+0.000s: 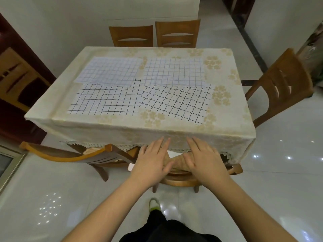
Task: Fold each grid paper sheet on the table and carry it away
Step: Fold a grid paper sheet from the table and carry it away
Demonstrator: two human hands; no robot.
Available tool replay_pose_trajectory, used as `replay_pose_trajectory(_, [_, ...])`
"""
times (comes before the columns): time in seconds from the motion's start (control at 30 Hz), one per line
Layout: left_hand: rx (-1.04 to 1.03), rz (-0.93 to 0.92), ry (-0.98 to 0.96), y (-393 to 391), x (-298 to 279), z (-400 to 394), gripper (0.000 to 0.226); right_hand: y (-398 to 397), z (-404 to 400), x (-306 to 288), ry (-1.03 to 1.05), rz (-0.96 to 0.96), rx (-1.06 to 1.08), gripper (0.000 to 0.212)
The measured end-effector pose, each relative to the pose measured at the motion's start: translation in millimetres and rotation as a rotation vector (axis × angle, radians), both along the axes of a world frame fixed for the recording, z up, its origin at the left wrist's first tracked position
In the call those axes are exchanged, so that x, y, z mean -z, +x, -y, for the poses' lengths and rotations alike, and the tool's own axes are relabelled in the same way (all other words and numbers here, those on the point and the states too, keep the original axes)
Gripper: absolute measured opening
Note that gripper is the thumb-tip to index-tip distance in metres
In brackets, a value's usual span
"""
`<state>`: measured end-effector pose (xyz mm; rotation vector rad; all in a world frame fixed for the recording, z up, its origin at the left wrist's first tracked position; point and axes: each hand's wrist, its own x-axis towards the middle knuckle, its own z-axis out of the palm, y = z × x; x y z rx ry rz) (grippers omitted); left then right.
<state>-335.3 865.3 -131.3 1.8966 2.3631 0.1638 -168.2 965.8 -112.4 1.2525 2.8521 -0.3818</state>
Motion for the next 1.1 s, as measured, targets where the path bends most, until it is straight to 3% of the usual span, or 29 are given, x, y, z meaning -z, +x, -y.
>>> replay_pose_trajectory(0.17, [-0.028, 0.131, -0.013, -46.2, 15.6, -38.6, 0.073, -31.9, -29.2, 8.4, 0.011, 0.059, -0.053, 0.06])
replay_pose_trajectory(0.53, [0.003, 0.157, -0.071, -137.4, 46.0, -119.4, 0.068, -102.4, -85.4, 9.5, 0.0, 0.112, 0.02, 0.061])
replay_pose_trajectory(0.83, [0.002, 0.157, -0.14, -140.2, 73.2, -170.5, 0.068, -132.9, -142.0, 41.9, -0.113, 0.087, 0.037, 0.064])
replay_pose_trajectory(1.1, [-0.073, 0.087, -0.221, -151.8, 110.0, -222.6, 0.055, -145.2, -198.4, 83.7, -0.057, 0.132, -0.056, 0.059])
